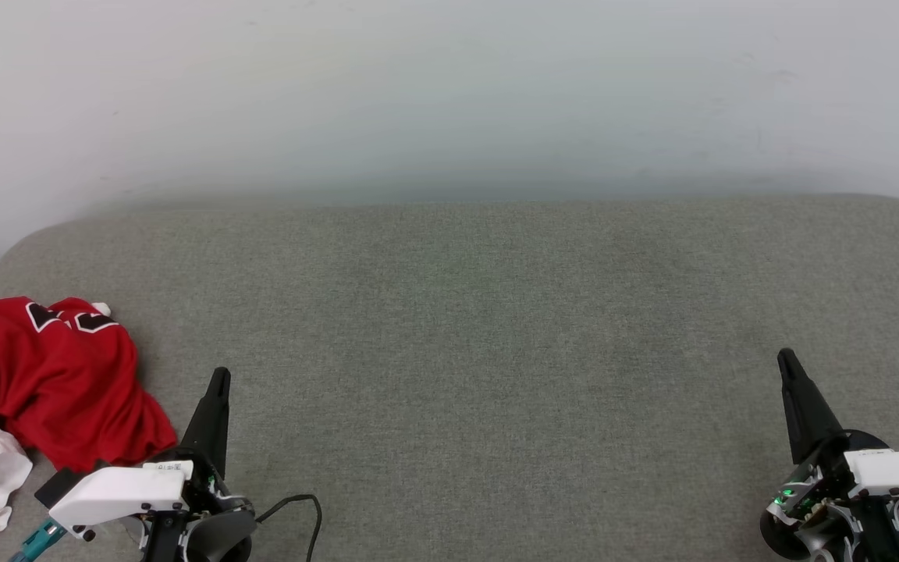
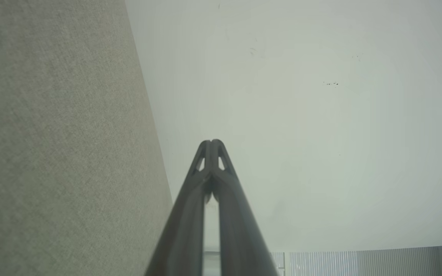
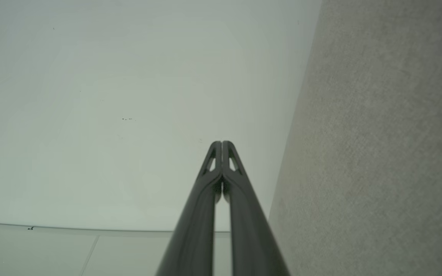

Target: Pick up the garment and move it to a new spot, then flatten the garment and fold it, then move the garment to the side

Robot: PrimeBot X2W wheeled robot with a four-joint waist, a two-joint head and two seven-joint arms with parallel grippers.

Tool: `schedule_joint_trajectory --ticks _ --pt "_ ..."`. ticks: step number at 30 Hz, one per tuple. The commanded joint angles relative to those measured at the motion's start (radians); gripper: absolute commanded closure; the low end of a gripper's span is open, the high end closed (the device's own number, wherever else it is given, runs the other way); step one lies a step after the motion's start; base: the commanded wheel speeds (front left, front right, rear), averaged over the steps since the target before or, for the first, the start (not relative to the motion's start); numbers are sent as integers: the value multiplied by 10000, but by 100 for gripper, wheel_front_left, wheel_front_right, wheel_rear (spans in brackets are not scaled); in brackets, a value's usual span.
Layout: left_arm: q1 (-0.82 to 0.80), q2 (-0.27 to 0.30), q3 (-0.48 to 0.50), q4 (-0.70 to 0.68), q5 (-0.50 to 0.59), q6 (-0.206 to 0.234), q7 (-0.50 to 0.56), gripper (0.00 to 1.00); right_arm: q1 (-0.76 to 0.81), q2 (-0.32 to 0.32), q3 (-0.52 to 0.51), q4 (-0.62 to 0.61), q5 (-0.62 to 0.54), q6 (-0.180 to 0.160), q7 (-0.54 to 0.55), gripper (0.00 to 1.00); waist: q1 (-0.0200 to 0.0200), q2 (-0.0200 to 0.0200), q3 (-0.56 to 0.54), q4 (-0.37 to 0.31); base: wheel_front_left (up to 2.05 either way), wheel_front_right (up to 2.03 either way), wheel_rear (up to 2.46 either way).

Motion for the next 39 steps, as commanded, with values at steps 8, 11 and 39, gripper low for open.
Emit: schedule_joint_trajectory --ticks 8,11,39 --pt "-60 -15 12 -7 0 -27 17 100 -113 36 5 7 40 -3 -1 100 0 0 0 0 0 0 0" --pt "-60 -15 12 -7 0 -25 17 100 -113 36 5 7 40 -3 -1 100 0 0 0 0 0 0 0" --pt "67 -8 -42 120 -6 4 -19 0 87 4 6 109 -5 0 -15 0 0 0 1 -1 0 0 0"
